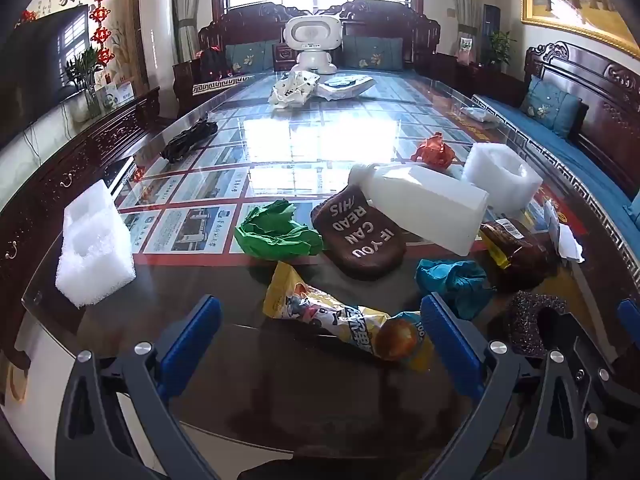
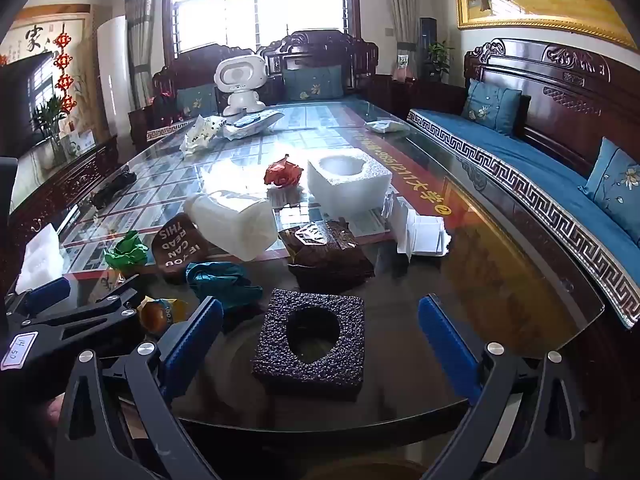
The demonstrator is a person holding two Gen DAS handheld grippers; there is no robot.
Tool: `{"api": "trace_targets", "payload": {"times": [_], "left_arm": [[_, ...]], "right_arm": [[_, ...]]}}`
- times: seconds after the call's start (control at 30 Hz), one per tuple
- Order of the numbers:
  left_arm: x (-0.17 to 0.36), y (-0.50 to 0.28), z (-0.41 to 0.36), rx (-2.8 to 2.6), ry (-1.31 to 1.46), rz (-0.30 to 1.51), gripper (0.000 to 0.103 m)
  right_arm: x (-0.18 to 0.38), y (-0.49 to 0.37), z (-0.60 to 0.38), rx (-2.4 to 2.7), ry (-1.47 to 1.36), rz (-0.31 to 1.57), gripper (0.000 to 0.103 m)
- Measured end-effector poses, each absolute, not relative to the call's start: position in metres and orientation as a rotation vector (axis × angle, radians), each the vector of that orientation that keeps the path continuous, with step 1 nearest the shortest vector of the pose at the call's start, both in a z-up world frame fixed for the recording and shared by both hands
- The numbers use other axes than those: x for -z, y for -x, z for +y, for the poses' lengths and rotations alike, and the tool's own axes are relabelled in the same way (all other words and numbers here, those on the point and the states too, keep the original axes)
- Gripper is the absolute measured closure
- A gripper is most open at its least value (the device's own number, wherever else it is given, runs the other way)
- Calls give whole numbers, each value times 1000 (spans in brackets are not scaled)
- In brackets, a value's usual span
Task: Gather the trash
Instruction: 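Grasp the yellow snack wrapper with the left tool while the right tool approaches the black foam square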
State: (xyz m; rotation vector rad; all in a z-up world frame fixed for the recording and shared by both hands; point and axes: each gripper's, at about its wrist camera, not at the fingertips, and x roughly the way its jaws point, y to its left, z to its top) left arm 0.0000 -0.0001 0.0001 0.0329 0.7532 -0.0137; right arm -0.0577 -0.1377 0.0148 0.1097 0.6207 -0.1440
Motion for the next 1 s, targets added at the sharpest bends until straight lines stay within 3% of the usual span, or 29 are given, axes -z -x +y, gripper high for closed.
{"api": "trace_targets", "payload": {"times": [1.0], "left_arm": [[19,-27,12,-36,39,810,4]], "right_arm": [[-8,56,-146,152,-141,636,8]]}}
